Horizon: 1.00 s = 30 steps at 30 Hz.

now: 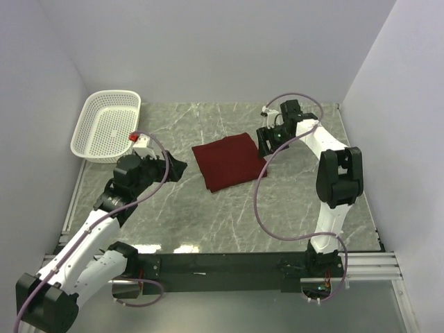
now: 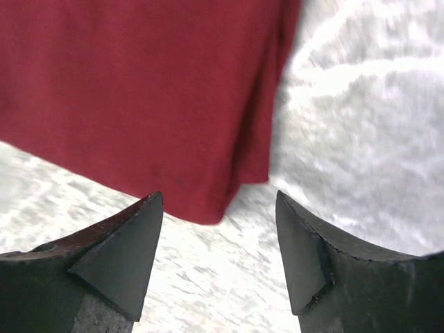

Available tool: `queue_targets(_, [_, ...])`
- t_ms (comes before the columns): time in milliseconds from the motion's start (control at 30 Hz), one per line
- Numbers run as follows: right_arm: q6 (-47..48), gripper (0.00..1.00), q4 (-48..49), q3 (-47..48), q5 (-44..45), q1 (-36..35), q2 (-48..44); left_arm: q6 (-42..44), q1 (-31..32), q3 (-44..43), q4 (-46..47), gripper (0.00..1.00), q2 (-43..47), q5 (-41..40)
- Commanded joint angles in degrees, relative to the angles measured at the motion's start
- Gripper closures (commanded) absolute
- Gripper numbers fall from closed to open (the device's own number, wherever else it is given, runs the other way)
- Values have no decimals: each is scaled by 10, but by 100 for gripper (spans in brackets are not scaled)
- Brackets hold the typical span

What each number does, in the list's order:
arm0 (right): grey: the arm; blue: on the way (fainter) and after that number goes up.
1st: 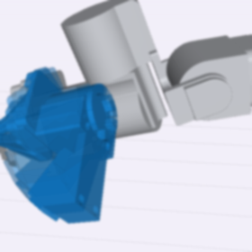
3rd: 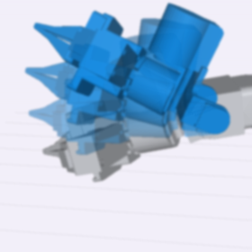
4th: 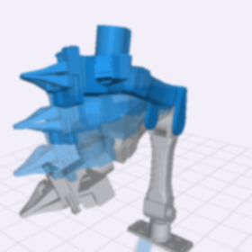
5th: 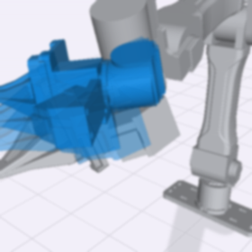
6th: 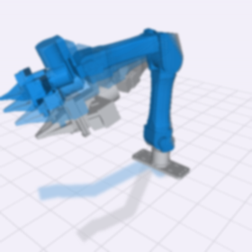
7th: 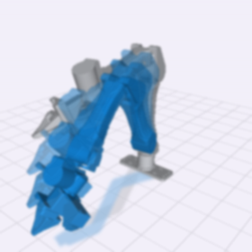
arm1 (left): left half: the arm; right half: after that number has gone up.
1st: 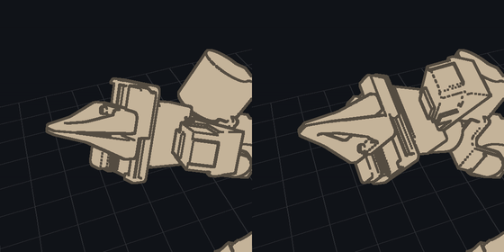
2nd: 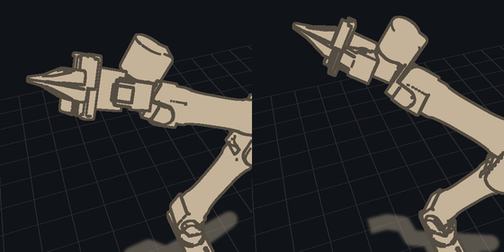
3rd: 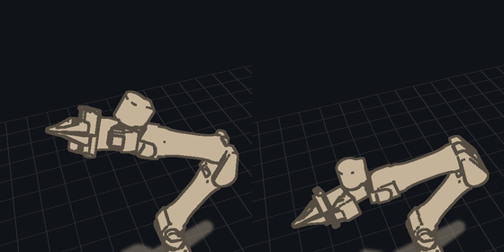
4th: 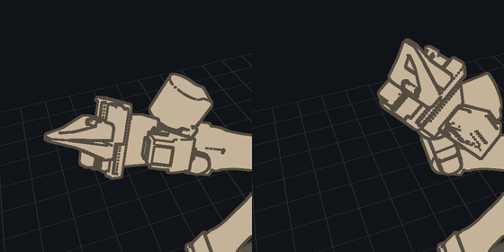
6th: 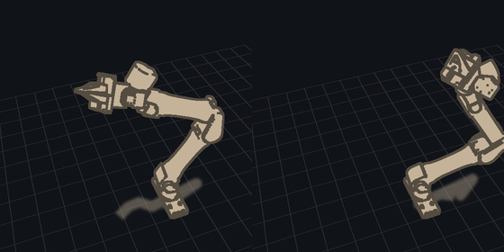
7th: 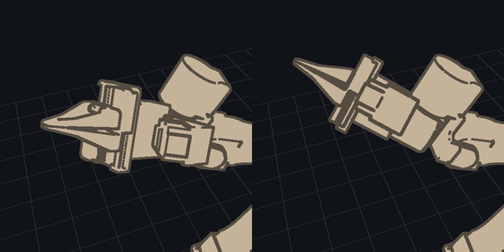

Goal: Fold and stack the t-shirts
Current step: Neatly place the folded tshirt to the corner

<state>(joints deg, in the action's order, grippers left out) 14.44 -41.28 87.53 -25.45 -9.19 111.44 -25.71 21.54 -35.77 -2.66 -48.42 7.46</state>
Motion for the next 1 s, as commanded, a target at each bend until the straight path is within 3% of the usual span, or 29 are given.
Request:
queue_targets(0, [-12,27,15,29,-73,4,2,1,-3,-9,0,16,31,-14])
queue_targets(133, [-32,25,-7,63,-84,3,80,-13,-3,2,-5,16,53,-18])
queue_targets(567, [-35,30,-27,61,-141,1,149,-26,-4,25,-8,15,76,-19])
queue_targets(733, [-27,37,-31,41,-160,-7,145,-31,-4,28,-6,15,79,-17])
queue_targets(967, [-38,64,-26,41,-129,-7,135,-38,-4,34,-6,15,84,-11])
